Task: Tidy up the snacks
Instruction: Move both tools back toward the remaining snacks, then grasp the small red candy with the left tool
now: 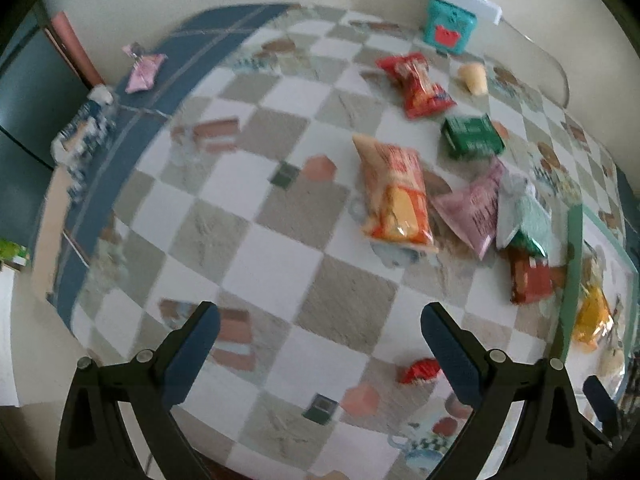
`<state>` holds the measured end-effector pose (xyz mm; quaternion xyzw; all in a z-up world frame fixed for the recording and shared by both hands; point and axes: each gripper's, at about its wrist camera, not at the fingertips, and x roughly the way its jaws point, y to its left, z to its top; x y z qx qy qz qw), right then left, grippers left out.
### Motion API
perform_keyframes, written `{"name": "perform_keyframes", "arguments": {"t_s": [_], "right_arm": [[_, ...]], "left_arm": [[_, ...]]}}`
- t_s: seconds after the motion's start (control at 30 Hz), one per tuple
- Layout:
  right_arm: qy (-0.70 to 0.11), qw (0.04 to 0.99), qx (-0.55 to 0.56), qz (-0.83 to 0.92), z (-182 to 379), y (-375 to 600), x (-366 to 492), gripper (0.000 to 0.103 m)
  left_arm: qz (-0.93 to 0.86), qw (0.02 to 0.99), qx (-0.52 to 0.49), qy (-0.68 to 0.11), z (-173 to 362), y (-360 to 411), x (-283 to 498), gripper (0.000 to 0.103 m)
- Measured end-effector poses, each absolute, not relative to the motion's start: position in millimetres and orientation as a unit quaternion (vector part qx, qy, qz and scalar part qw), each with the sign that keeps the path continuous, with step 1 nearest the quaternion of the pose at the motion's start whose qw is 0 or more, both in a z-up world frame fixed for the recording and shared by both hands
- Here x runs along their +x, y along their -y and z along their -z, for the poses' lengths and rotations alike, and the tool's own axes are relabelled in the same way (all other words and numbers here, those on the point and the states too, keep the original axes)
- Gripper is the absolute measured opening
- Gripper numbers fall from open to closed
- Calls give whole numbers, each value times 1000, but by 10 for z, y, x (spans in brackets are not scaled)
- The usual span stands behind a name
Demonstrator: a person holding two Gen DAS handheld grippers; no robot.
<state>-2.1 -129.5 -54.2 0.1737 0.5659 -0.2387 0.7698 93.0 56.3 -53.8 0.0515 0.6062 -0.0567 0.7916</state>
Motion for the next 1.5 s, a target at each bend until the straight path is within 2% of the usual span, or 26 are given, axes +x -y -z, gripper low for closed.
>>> {"name": "perform_keyframes", "arguments": {"t_s": [0.27, 0.47, 0.53, 0.6, 0.73, 0.8, 1.03, 1.1, 1.23, 1.27, 1.5], "right_arm": [[-561, 760, 186, 271, 538, 1429, -293, 103], [-553, 755, 206, 284, 523, 1540, -537, 103], [-552, 755, 209, 286, 522, 1560, -572, 103], [-549, 756, 213, 286, 510, 1587, -602, 103], [-543, 758, 220, 287, 474, 1627, -598, 103], [-541, 761, 219, 283, 451, 1631, -572, 103], [-535, 771, 212, 275, 382, 1609, -519, 103], [-534, 770, 214, 276, 382, 1622, -520, 103], [-535, 768, 218, 277, 391, 1652, -522, 103], [-536, 767, 219, 276, 395, 1657, -520, 103], [-538, 764, 225, 276, 450, 1696, -478, 103]], "left_arm": [[69, 753, 46, -652, 827, -405, 681, 100], [95, 747, 42, -657, 858, -228, 495, 100], [108, 743, 32, -660, 881, -171, 462, 96], [113, 736, 31, -666, 927, -105, 440, 86], [122, 727, 31, -675, 997, -17, 445, 76], [121, 725, 38, -677, 1025, 27, 443, 61], [126, 718, 43, -683, 1166, 94, 529, 55], [128, 721, 43, -680, 1158, 114, 540, 41], [131, 721, 46, -678, 1171, 205, 588, 36], [132, 722, 45, -678, 1159, 214, 588, 31], [135, 723, 33, -677, 1089, 196, 680, 29]]}}
